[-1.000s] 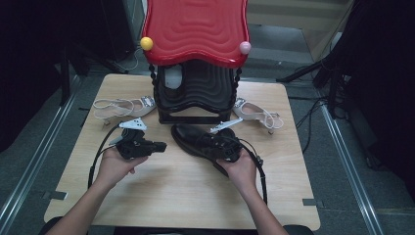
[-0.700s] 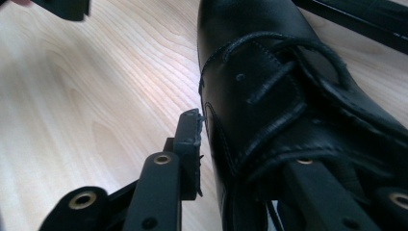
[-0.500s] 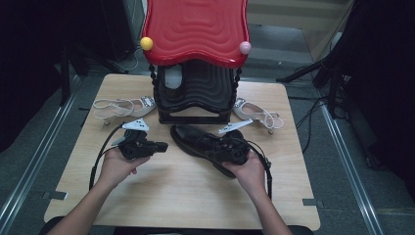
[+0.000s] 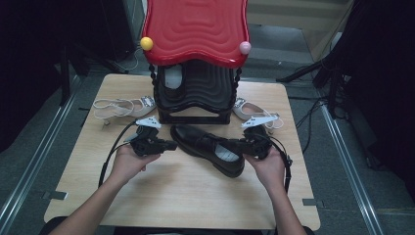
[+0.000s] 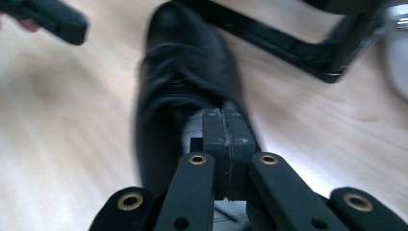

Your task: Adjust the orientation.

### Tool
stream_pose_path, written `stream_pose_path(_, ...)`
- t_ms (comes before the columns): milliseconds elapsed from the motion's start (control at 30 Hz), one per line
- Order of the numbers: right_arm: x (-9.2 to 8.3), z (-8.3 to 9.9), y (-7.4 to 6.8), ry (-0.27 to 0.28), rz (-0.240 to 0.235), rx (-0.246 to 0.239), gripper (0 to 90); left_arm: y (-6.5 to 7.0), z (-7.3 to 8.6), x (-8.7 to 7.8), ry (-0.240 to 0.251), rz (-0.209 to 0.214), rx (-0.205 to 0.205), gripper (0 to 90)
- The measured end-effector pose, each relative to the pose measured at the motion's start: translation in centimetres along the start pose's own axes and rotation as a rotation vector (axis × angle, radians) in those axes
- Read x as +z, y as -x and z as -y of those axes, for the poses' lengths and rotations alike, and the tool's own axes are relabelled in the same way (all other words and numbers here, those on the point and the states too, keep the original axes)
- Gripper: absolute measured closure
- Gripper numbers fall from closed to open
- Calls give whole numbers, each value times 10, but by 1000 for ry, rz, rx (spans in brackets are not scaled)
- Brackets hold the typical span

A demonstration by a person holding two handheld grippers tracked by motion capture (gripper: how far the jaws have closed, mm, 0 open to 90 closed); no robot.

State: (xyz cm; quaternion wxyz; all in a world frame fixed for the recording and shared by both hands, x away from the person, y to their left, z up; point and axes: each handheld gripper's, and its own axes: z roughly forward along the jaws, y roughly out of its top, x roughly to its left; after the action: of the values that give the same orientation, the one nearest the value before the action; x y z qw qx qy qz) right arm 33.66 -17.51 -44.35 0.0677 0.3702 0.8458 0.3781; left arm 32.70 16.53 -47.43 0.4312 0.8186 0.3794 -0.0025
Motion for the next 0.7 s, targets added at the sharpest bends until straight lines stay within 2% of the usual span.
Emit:
stream_pose_path(67, 0, 1, 7, 17, 19, 22, 900, 3, -1, 6, 3, -11, 10, 873)
stream_pose_path(200, 1, 2, 18, 28, 35, 63, 900, 5, -1, 17, 6, -19, -12, 890)
stream_pose_path(400, 12, 6, 24, 8, 38, 60, 900, 7, 2, 22, -13, -27, 13, 896)
stream_pose_path(567, 18, 8, 29, 16, 71, 64, 900, 9, 4, 29, -19, -15, 11, 892)
stream_pose_path(633, 23, 8, 31, -1, 45, 86, 900, 11, 4, 32, -21, -13, 14, 891)
stream_pose_path(700, 26, 8, 30, -18, 44, 99, 900, 12, 5, 36, -28, -8, 13, 883)
